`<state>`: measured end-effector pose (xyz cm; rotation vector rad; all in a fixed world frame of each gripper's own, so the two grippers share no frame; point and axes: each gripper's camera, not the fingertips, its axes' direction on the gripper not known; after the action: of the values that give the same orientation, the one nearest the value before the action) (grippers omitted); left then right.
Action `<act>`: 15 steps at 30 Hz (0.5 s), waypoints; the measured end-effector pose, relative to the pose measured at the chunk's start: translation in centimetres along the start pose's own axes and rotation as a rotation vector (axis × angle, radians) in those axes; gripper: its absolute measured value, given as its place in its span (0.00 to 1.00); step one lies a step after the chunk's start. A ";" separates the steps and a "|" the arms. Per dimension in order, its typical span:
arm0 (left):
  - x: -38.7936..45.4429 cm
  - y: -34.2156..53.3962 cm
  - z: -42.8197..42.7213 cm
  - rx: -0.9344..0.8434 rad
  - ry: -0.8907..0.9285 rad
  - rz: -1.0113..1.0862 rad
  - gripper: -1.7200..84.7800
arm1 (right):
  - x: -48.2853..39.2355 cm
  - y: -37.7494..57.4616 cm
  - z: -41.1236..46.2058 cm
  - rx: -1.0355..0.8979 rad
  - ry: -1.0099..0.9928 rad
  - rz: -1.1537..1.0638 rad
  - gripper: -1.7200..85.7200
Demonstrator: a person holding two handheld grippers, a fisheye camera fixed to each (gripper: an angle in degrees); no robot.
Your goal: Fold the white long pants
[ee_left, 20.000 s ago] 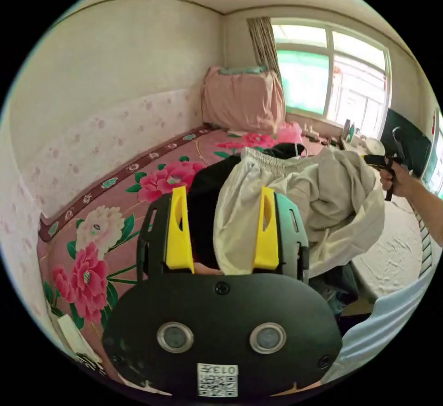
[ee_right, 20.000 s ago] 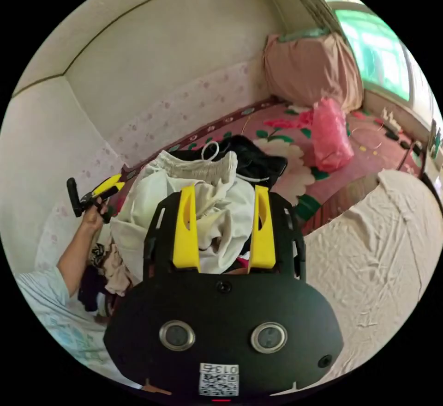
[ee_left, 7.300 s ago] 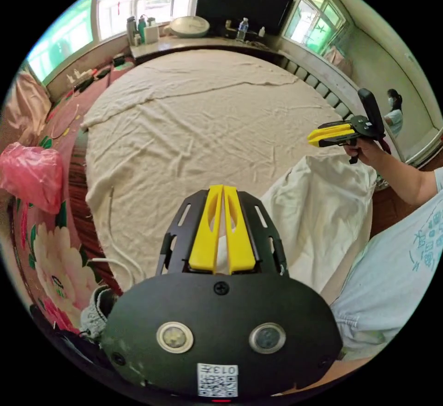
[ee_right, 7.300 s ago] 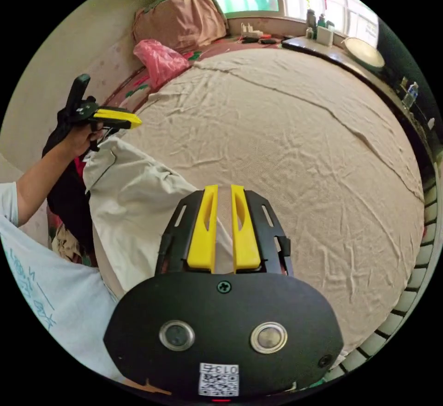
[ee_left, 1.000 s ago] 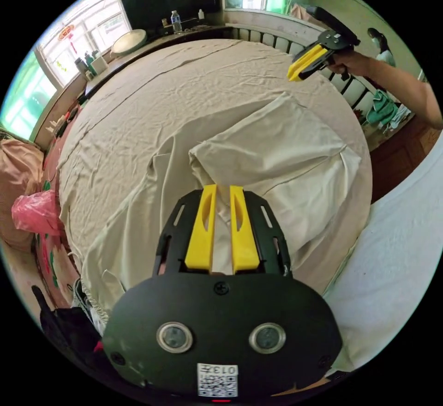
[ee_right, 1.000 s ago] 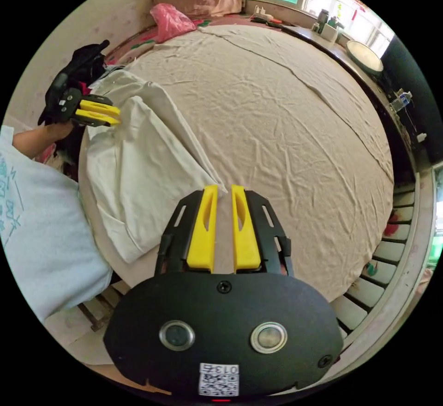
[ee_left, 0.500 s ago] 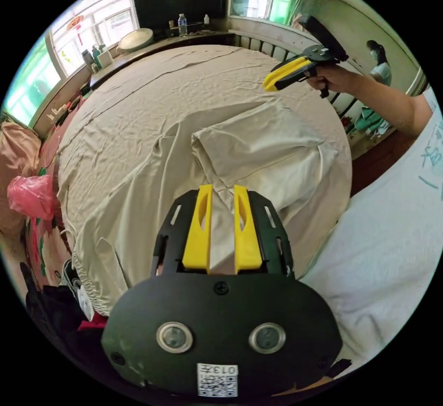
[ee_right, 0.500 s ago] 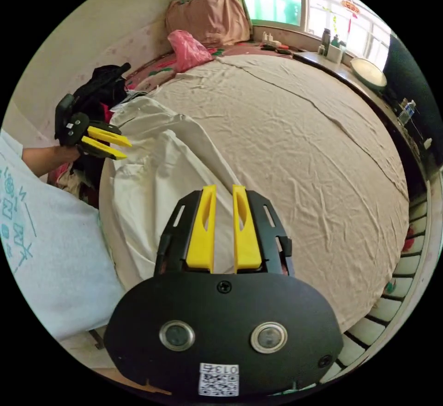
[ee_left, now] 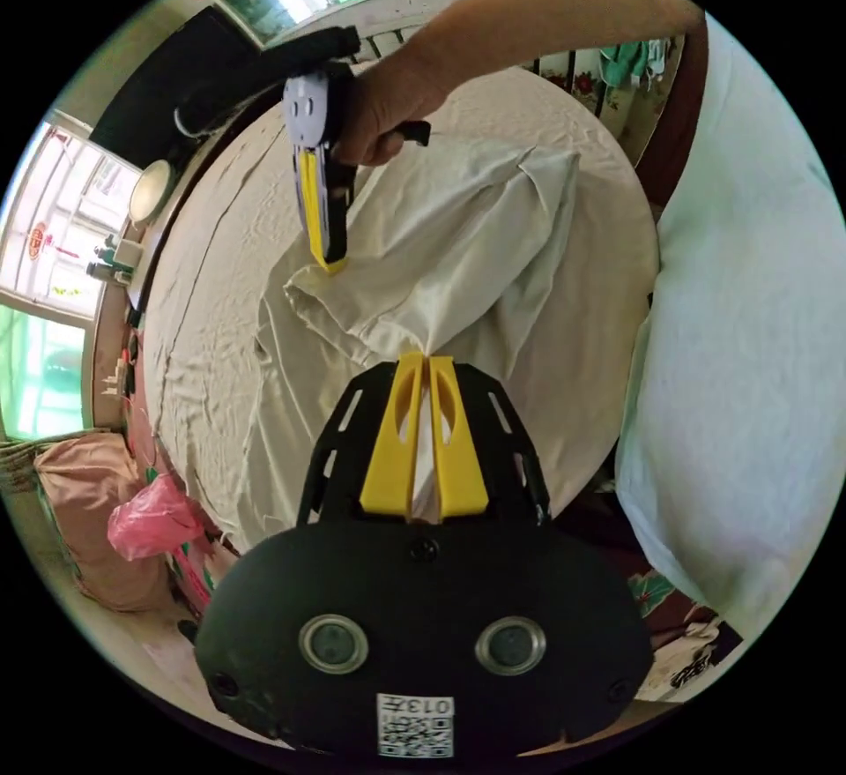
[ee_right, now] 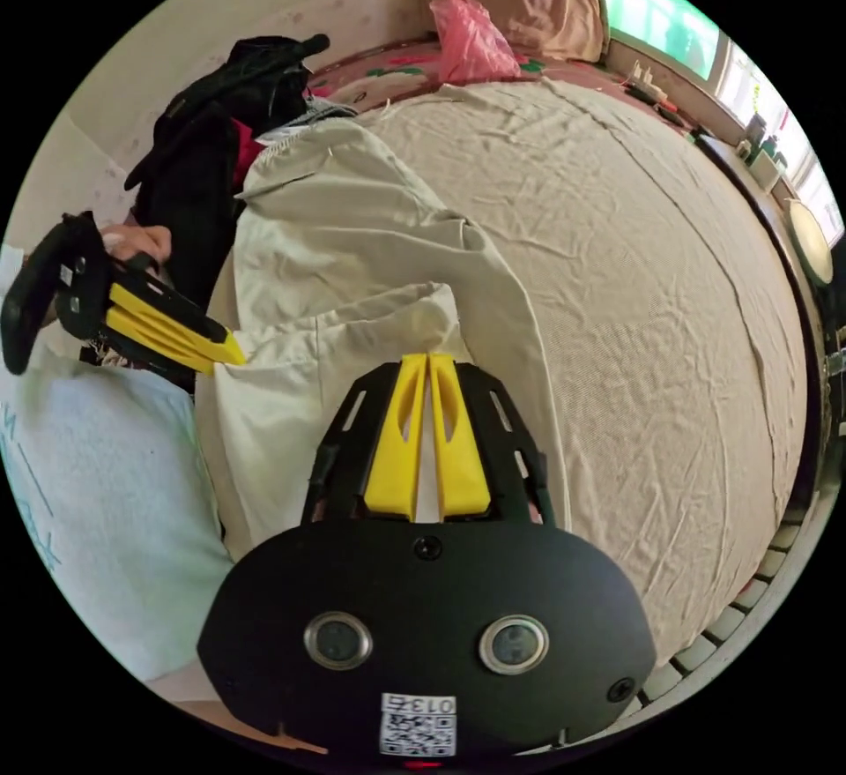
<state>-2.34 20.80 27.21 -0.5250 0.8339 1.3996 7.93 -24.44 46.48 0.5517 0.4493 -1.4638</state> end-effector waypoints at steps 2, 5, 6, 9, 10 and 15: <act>-0.1 0.8 -1.6 0.040 -0.021 -0.025 0.03 | -0.8 0.2 -1.0 0.062 0.004 -0.006 0.04; 0.1 2.0 -0.7 0.008 0.036 -0.051 0.03 | -2.1 -0.3 -0.1 0.048 -0.025 -0.051 0.04; 0.1 2.3 0.4 -0.016 0.050 -0.051 0.04 | -2.4 -0.6 1.3 0.002 -0.034 -0.058 0.05; -0.5 3.5 2.4 -0.081 0.105 -0.067 0.06 | -3.1 -0.8 2.7 -0.042 -0.044 -0.056 0.09; -0.8 3.8 2.1 -0.070 0.104 -0.085 0.06 | -3.1 -0.6 1.9 0.003 -0.064 -0.036 0.11; -5.2 7.3 -1.4 0.048 0.125 -0.299 0.08 | -2.4 -0.6 1.5 0.038 -0.016 -0.006 0.12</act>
<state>-9.57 17.30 31.44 -0.6756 0.8485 1.0794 7.14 -23.45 49.07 0.5686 0.4116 -1.4841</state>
